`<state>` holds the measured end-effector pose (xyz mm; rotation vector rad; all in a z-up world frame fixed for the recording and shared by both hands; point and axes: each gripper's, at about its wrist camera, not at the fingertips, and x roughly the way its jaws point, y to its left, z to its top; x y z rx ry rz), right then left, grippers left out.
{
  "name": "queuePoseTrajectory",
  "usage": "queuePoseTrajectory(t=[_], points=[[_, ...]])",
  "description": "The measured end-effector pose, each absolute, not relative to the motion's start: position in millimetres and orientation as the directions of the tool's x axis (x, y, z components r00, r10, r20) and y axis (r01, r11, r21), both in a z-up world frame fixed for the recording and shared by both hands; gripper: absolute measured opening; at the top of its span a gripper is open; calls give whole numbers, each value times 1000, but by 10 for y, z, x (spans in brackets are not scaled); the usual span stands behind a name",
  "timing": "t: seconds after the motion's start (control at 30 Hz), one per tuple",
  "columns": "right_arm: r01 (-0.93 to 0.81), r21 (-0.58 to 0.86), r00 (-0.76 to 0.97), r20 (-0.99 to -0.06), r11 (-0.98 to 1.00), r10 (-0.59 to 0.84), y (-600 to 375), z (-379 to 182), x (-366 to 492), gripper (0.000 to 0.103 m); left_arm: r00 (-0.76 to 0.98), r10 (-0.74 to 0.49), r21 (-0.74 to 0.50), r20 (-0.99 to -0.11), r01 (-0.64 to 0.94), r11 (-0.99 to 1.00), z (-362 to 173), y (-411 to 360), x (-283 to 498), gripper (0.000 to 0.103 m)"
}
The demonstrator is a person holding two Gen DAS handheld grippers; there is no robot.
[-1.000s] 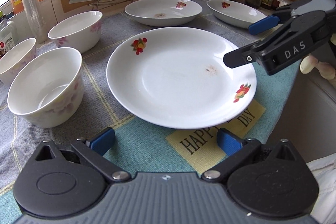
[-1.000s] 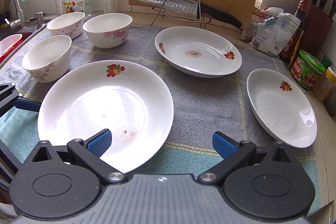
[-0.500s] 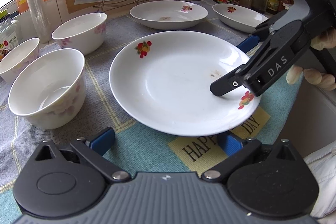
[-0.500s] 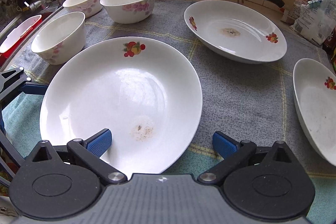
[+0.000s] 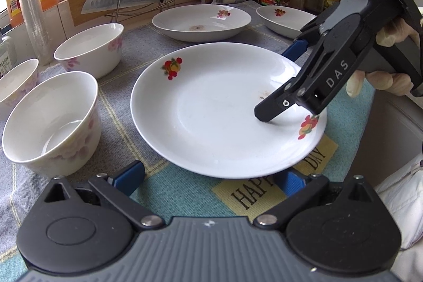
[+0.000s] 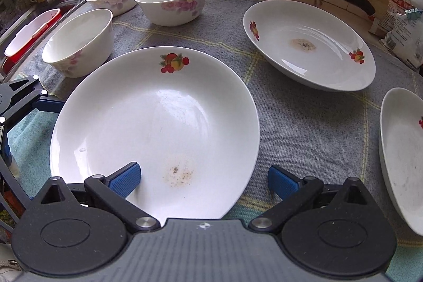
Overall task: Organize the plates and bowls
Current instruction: 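Lift the flat plate by its rim with the right gripper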
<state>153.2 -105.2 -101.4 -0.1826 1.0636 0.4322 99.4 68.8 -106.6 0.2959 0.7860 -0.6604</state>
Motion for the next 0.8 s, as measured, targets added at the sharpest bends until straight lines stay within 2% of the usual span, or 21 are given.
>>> queuePoseTrajectory(t=[0.2,0.43,0.8], points=[[-452,79,387,-881,889,274,-1043,-1006,1627,103,492,-478,28,-728,718,696,-1062,708,1041,103],[-460,171,329,-878,871,347,-1091,-965,1761,103,465,-510,64,-724,781,621,-1039,732,1072,102],[-491,236,284,-867,839,410,-1078,-940,1875,103,471,-530,83,-706,797,598,-1040,695,1047,99]])
